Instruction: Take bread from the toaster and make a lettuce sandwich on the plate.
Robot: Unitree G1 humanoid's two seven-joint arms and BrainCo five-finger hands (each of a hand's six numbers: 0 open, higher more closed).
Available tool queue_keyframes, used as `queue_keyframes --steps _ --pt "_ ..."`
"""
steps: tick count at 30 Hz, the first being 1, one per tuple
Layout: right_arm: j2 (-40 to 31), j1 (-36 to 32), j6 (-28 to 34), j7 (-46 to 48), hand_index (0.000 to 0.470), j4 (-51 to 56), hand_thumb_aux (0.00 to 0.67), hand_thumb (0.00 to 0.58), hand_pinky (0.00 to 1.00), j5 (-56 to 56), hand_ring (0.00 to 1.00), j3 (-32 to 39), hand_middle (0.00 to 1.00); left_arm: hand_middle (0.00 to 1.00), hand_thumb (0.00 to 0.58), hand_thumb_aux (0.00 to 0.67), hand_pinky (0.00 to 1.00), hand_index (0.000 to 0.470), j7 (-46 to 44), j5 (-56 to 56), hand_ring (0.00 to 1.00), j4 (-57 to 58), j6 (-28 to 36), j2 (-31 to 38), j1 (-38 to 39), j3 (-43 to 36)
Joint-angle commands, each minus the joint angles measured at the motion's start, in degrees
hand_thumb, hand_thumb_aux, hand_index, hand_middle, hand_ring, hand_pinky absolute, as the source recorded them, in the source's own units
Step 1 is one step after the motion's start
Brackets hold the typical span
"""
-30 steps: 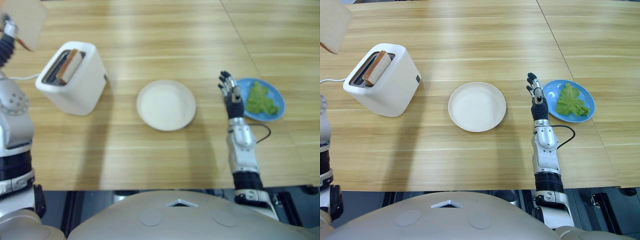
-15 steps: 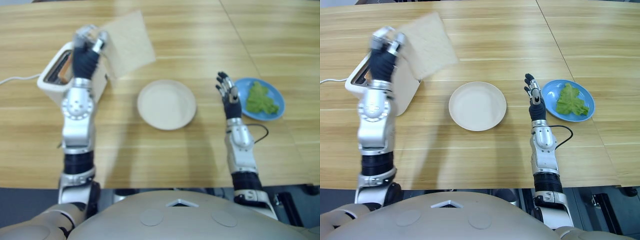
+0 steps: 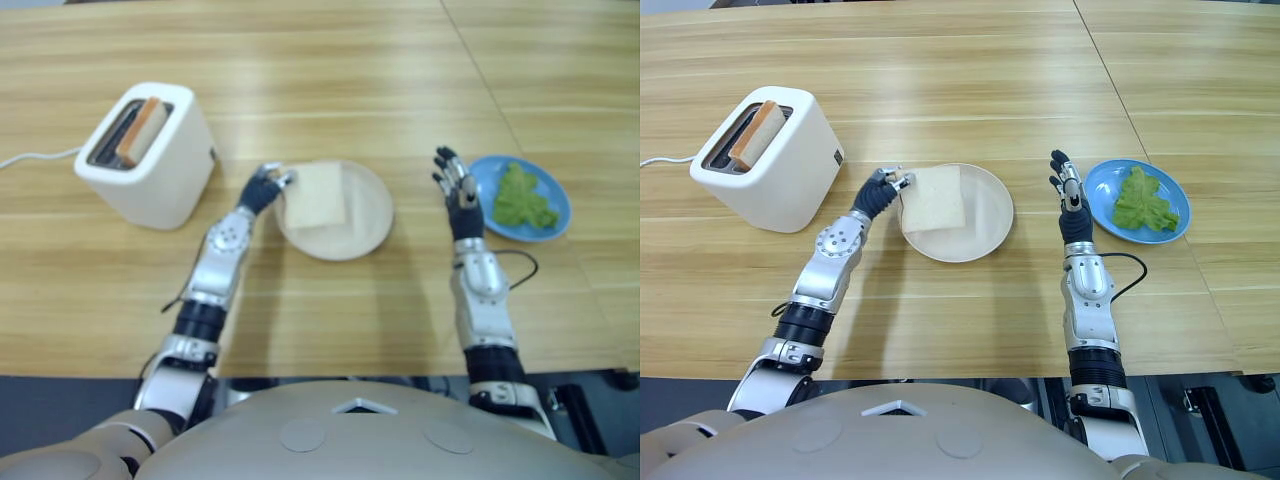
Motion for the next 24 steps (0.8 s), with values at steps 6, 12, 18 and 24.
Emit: queue_keyframes --steps 6,12,18,24 --pt "0.01 0.41 1.25 -0.05 0.000 -0.67 0.000 0.000 0.00 -0.35 0.00 0.18 0.00 1.00 0.580 0.670 1.00 0.460 -0.04 4.27 1.00 8.43 -6.19 -1.57 -4.58 -3.52" --pt "-0.01 0.52 1.48 0.12 0.000 -1.10 0.000 0.000 0.00 -0.42 0.00 0.43 0.00 1.00 0.580 0.670 1.00 0.460 0.69 8.93 1.00 10.18 -7.22 -1.31 -6.04 -6.71" --pt "-1.81 1.78 1.26 0.17 0.000 -4.94 0.000 0.000 0.00 -3.38 0.00 1.37 0.00 0.00 0.000 0.000 0.00 0.000 3.96 19.35 0.00 7.12 -3.21 3.42 -6.20 -10.47" --pt "-5.68 2.72 2.20 0.53 0.000 -12.55 0.000 0.000 0.00 -7.54 0.00 1.39 0.00 0.00 0.000 0.000 0.00 0.000 8.95 39.11 0.00 -15.46 7.88 13.16 -2.41 -10.40"
